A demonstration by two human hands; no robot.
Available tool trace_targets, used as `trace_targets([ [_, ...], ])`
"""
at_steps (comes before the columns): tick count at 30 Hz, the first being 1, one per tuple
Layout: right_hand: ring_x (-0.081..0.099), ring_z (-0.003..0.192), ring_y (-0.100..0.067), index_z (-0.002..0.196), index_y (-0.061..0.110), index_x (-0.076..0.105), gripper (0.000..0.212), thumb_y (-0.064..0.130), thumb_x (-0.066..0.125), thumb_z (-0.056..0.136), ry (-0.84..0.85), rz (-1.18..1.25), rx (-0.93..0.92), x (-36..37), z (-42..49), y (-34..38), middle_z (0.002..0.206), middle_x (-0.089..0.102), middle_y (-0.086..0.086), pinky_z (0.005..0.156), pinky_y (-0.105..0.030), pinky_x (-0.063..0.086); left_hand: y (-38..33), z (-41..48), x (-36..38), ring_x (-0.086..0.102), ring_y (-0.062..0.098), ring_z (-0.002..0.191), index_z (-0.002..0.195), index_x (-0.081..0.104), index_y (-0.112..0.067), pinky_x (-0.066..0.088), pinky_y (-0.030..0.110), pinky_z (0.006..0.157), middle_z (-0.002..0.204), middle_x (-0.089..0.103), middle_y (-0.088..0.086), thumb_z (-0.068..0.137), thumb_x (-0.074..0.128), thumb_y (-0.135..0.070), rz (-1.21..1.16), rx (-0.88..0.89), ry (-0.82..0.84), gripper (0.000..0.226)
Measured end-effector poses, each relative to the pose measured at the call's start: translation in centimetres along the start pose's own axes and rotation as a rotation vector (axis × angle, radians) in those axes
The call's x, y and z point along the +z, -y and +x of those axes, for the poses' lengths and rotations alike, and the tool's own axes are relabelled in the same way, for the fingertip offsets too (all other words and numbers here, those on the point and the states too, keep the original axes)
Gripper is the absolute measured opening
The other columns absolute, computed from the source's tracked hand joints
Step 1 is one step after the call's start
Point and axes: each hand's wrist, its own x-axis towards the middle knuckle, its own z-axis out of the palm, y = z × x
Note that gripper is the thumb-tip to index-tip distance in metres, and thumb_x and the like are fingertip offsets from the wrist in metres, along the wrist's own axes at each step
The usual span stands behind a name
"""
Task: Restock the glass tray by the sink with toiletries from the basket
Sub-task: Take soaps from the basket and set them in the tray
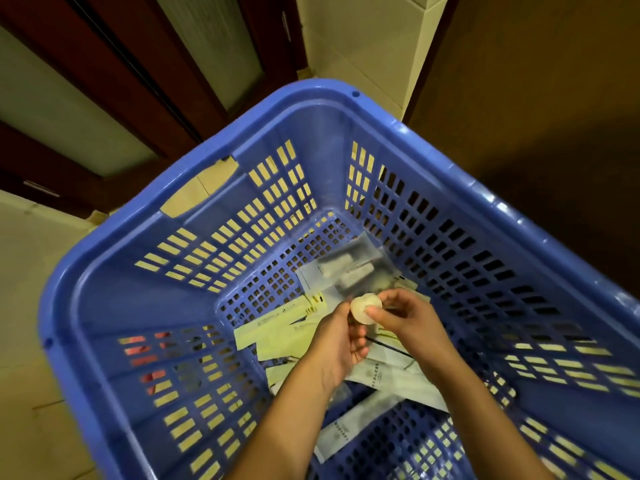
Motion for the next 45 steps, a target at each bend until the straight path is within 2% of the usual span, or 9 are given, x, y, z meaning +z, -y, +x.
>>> trace_targets([
  [3,0.059,0.061,-0.004,0.084,0.006,0.06,0.011,0.002,0.07,0.079,-0.087,0.077,0.076,0.7,-0.2,-0.7,0.075,0.058,-0.003,0.056,-0.011,0.049,0.4,0.2,-0.4,0.037,0.007,0.039,0.074,0.058,-0.014,0.029,0.02,0.042,0.046,0.047,-0.005,0.099,0.042,-0.032,0.118,0.101,-0.103,0.034],
  [12,0.063,0.064,-0.016,0.108,0.009,0.058,0.022,0.001,0.06,0.088,-0.165,0.073,0.315,2.3,-1.7,-3.3,0.085,0.062,-0.004,0.062,-0.024,0.053,1.2,0.7,-3.8,0.046,0.012,0.055,0.086,0.062,-0.013,0.036,0.022,0.051,0.07,0.057,0.003,0.093,0.049,-0.009,0.351,0.172,-0.155,0.015],
  [17,0.065,0.071,-0.022,0.113,0.008,0.055,0.023,0.002,0.055,0.091,-0.219,0.108,0.427,1.3,-3.8,-4.7,0.103,0.061,-0.013,0.056,-0.023,0.055,1.9,2.3,-7.7,0.058,0.029,0.105,0.12,0.057,-0.014,0.045,0.029,0.077,0.124,0.057,0.008,0.091,0.049,-0.012,1.064,0.236,-0.365,0.03],
  [22,0.057,0.084,-0.027,0.083,0.011,0.048,0.019,-0.007,0.048,0.09,-0.363,0.188,0.405,-0.5,-5.9,-5.9,0.109,0.05,-0.017,0.068,-0.033,0.053,3.5,2.7,-7.4,0.055,0.031,0.109,0.118,0.055,-0.013,0.05,0.036,0.086,0.124,0.056,0.01,0.092,0.049,-0.009,1.485,0.304,-0.27,0.026],
  [25,0.055,0.079,-0.026,0.081,0.01,0.045,0.02,-0.007,0.054,0.088,-0.389,0.173,0.415,-1.4,-6.9,-6.7,0.1,0.051,-0.015,0.065,-0.031,0.052,5.3,2.7,-6.7,0.048,0.031,0.119,0.129,0.043,-0.012,0.044,0.04,0.093,0.131,0.048,0.01,0.092,0.054,-0.012,1.668,0.291,-0.283,0.039],
  [29,0.051,0.059,-0.023,0.084,0.007,0.042,0.018,-0.005,0.054,0.089,-0.306,0.037,0.462,-1.2,-7.7,-7.6,0.078,0.051,-0.013,0.055,-0.03,0.045,7.4,2.8,-6.7,0.038,0.032,0.125,0.136,0.026,-0.012,0.036,0.048,0.096,0.138,0.033,0.011,0.089,0.06,-0.017,1.695,0.29,-0.441,0.058],
  [34,0.051,0.063,-0.022,0.084,0.01,0.042,0.018,-0.004,0.053,0.089,-0.224,-0.047,0.516,0.3,-8.3,-8.4,0.081,0.052,-0.011,0.055,-0.028,0.043,7.7,3.3,-7.6,0.041,0.028,0.124,0.131,0.025,-0.013,0.034,0.047,0.1,0.135,0.035,0.008,0.083,0.069,-0.031,1.639,0.247,-0.492,0.068],
  [41,0.049,0.067,-0.023,0.09,0.005,0.043,0.014,-0.006,0.051,0.087,-0.163,-0.075,0.502,1.7,-9.7,-7.3,0.077,0.047,-0.005,0.06,-0.031,0.042,6.0,2.7,-8.1,0.048,0.031,0.122,0.14,0.023,-0.01,0.037,0.044,0.103,0.133,0.05,0.011,0.086,0.065,-0.026,1.585,0.106,-0.337,0.07],
  [45,0.053,0.067,-0.026,0.094,0.006,0.045,0.014,-0.004,0.054,0.088,-0.169,-0.052,0.478,1.0,-11.1,-5.0,0.083,0.05,-0.007,0.057,-0.029,0.045,4.0,-0.3,-8.0,0.051,0.031,0.119,0.133,0.039,-0.007,0.045,0.039,0.093,0.133,0.05,0.012,0.09,0.061,-0.022,1.547,0.125,-0.241,0.051],
])
